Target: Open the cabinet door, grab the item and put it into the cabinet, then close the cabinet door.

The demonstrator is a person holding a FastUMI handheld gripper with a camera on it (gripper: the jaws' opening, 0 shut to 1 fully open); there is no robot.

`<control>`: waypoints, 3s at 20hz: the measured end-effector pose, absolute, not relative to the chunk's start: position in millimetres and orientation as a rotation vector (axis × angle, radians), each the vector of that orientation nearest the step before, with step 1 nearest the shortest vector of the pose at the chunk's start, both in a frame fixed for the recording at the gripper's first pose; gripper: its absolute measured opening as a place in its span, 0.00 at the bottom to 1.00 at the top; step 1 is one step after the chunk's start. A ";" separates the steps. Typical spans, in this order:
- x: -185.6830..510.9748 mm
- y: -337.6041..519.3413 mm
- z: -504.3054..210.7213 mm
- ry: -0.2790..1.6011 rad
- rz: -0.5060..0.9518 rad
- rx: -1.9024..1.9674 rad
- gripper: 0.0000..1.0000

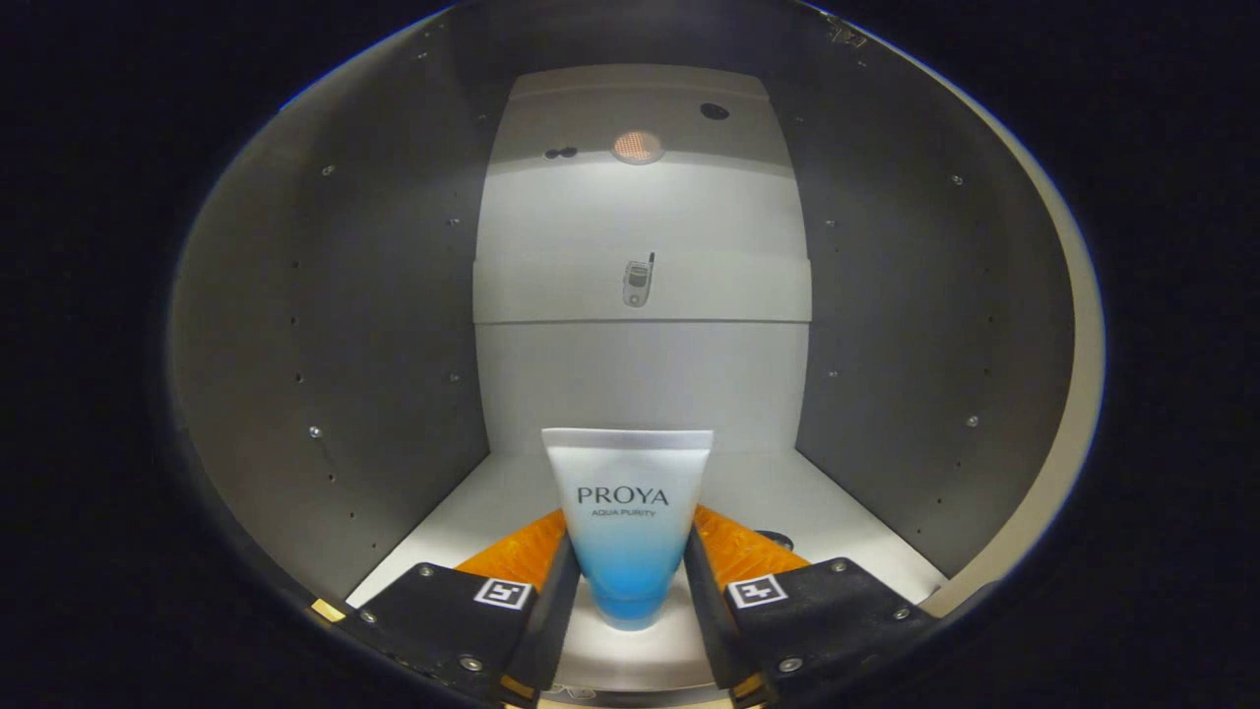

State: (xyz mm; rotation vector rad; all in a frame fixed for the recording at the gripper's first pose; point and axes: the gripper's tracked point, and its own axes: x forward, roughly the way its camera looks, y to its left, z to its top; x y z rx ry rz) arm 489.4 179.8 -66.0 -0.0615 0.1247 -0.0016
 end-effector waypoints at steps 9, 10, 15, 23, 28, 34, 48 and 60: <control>434.5 185.3 -47.2 0.131 0.012 -0.017 0.89; 418.4 186.8 -40.9 0.124 0.019 -0.008 0.89; 336.0 189.3 -16.4 0.103 0.069 -0.010 0.90; 185.6 201.3 -13.2 0.098 0.174 0.004 0.90; 84.1 207.1 -47.3 0.153 0.306 -0.030 0.90; -1.6 134.4 -70.2 0.196 0.188 -0.039 0.90; 30.7 -109.0 16.0 0.038 -0.334 -0.070 0.90; 44.1 -69.6 45.0 -0.026 -0.305 0.003 0.87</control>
